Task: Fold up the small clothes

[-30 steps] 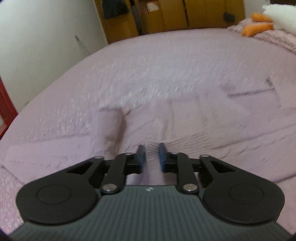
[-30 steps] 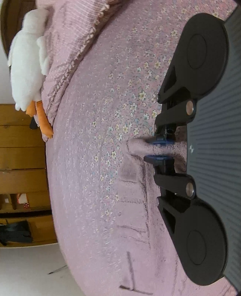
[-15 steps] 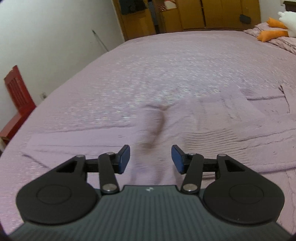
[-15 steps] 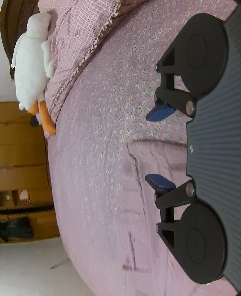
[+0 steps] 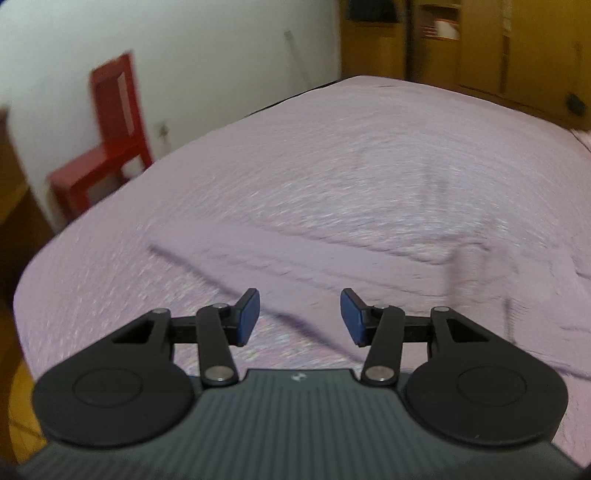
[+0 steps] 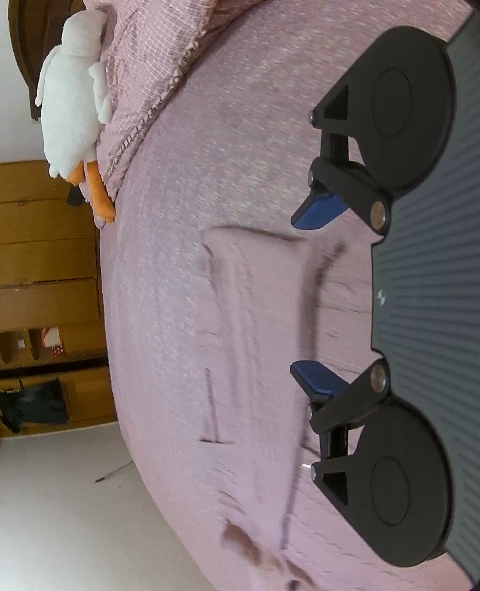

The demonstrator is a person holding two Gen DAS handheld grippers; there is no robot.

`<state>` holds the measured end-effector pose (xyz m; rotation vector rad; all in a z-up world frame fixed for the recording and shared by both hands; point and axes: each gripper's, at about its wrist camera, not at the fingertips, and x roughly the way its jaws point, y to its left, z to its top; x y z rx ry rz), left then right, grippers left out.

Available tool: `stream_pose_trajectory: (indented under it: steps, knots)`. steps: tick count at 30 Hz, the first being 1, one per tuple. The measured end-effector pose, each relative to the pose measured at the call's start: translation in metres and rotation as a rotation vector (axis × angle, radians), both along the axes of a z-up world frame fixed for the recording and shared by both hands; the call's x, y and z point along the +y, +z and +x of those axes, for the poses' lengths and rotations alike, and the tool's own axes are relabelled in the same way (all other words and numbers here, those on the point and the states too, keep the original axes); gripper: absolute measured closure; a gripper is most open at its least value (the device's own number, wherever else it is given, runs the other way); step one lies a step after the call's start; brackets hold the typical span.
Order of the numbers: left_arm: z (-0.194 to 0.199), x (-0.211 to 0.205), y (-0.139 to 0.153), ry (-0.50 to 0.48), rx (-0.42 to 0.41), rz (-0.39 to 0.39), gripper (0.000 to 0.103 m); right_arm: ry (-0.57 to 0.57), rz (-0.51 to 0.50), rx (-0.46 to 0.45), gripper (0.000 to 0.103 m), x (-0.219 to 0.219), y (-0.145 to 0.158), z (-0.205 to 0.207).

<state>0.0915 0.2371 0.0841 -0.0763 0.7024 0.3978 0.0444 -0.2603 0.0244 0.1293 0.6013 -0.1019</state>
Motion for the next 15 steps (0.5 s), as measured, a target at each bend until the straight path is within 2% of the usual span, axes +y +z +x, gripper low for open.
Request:
stream_pose_trajectory:
  steps: [3, 5, 7, 9, 11, 15]
  knots:
    - [0.002, 0.02, -0.011, 0.042, 0.013, -0.056, 0.052, -0.027, -0.001, 0.031, 0.019, 0.007, -0.02, -0.004]
    - [0.008, 0.032, -0.022, 0.058, 0.017, -0.091, 0.052, -0.065, 0.036, 0.048, 0.019, 0.007, -0.033, -0.005]
    - [0.014, 0.043, -0.031, 0.075, 0.011, -0.14, 0.052, -0.104, 0.052, 0.035, 0.016, 0.007, -0.043, -0.007]
    - [0.022, 0.054, -0.039, 0.085, 0.0, -0.211, 0.052, -0.106, 0.024, 0.009, 0.007, 0.013, -0.051, -0.007]
    - [0.031, 0.063, -0.047, 0.101, -0.013, -0.275, 0.052, -0.088, -0.023, 0.002, 0.003, 0.021, -0.058, -0.007]
    - [0.047, 0.076, -0.063, 0.138, -0.045, -0.374, 0.052, -0.086, -0.052, 0.014, 0.002, 0.027, -0.059, -0.005]
